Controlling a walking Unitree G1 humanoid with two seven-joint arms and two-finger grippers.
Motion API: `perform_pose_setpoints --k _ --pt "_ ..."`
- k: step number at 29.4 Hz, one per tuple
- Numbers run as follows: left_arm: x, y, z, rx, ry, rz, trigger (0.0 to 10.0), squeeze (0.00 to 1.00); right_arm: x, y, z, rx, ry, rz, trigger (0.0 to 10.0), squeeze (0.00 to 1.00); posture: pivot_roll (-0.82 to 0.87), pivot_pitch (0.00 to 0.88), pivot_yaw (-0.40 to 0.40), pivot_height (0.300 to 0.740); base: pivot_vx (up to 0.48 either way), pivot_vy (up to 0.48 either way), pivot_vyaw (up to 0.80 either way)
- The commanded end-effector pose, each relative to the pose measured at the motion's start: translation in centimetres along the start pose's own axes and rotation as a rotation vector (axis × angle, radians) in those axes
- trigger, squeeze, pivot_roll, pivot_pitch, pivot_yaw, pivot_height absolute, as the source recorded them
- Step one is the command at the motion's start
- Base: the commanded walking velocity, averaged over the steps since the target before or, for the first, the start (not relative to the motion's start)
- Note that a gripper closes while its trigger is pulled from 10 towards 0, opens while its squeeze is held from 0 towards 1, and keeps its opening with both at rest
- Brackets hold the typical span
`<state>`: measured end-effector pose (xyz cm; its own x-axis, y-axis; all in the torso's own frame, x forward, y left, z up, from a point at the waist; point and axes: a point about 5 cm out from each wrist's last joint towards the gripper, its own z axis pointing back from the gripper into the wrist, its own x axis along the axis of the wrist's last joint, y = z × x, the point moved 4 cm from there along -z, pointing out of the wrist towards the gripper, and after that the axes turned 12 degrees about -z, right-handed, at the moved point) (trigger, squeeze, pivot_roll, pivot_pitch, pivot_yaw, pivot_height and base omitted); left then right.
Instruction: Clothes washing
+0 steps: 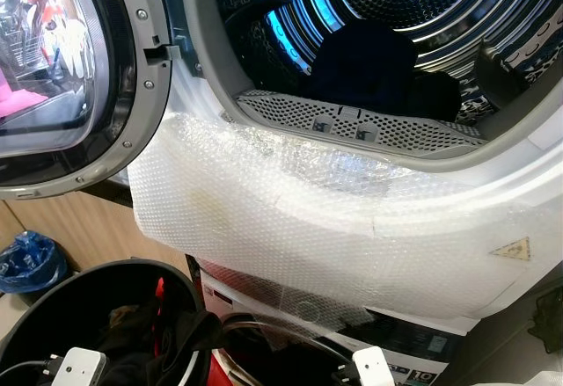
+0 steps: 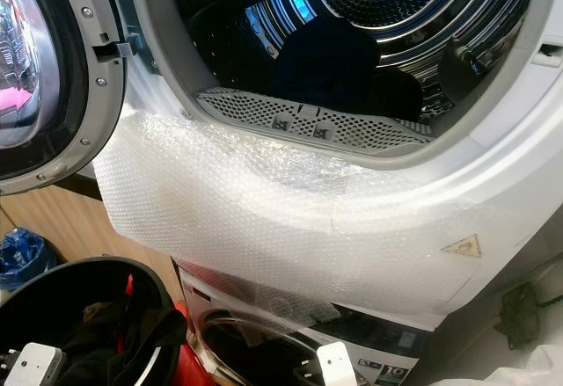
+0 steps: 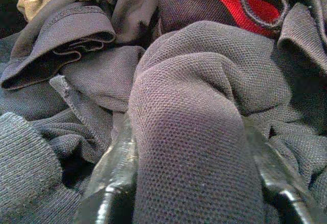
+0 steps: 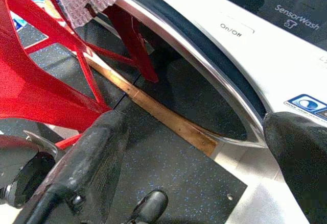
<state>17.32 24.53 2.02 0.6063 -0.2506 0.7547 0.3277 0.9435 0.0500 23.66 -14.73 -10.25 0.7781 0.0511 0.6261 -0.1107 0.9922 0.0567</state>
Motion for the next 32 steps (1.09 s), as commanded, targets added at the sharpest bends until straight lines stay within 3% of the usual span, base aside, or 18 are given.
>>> perform_pose_setpoints --k 1,12,18,24,25,28,29,32 --pt "-1.7 -1.4 -0.3 -0.068 0.070 0.028 0.0 0.00 -0.6 0.3 0.0 0.010 0.027 0.009 10.0 0.00 0.40 0.000 -0.057 0.740 0.000 0.000 0.00" --pt "-0.9 -1.1 0.2 -0.053 0.027 0.040 0.0 0.00 -0.7 0.9 0.0 0.031 0.035 0.007 10.0 0.00 0.41 0.000 -0.050 0.740 0.000 0.000 0.00" --pt "-0.5 -1.2 1.3 -0.071 -0.013 0.061 0.0 0.00 -0.9 1.0 0.0 0.038 0.047 0.003 10.0 0.00 0.42 0.000 -0.049 0.740 0.000 0.000 0.00" --pt "0.6 -2.3 3.8 -0.226 -0.103 0.033 0.0 0.00 -0.8 1.5 -0.1 0.058 0.049 -0.003 10.0 0.00 0.43 0.000 -0.051 0.740 0.000 0.000 0.00" --pt "1.4 -3.1 5.9 -0.322 -0.158 0.008 0.0 0.00 -0.7 1.7 -0.1 0.068 0.049 -0.006 10.0 0.00 0.44 0.000 -0.054 0.740 0.000 0.000 0.00" --pt "1.8 -3.4 7.0 -0.372 -0.185 0.001 0.0 0.00 -0.6 1.9 -0.1 0.076 0.050 -0.005 10.0 0.00 0.45 0.000 -0.056 0.740 0.000 0.000 0.00" --pt "2.3 -3.7 9.0 -0.438 -0.213 0.019 0.0 0.00 -0.4 2.2 -0.2 0.090 0.051 -0.004 10.0 0.00 0.46 0.000 -0.058 0.740 0.000 0.000 0.00" --pt "2.4 -3.7 9.7 -0.459 -0.222 0.024 0.0 0.00 -0.4 2.3 -0.2 0.094 0.051 -0.005 10.0 0.00 0.46 0.000 -0.059 0.740 0.000 0.000 0.00"
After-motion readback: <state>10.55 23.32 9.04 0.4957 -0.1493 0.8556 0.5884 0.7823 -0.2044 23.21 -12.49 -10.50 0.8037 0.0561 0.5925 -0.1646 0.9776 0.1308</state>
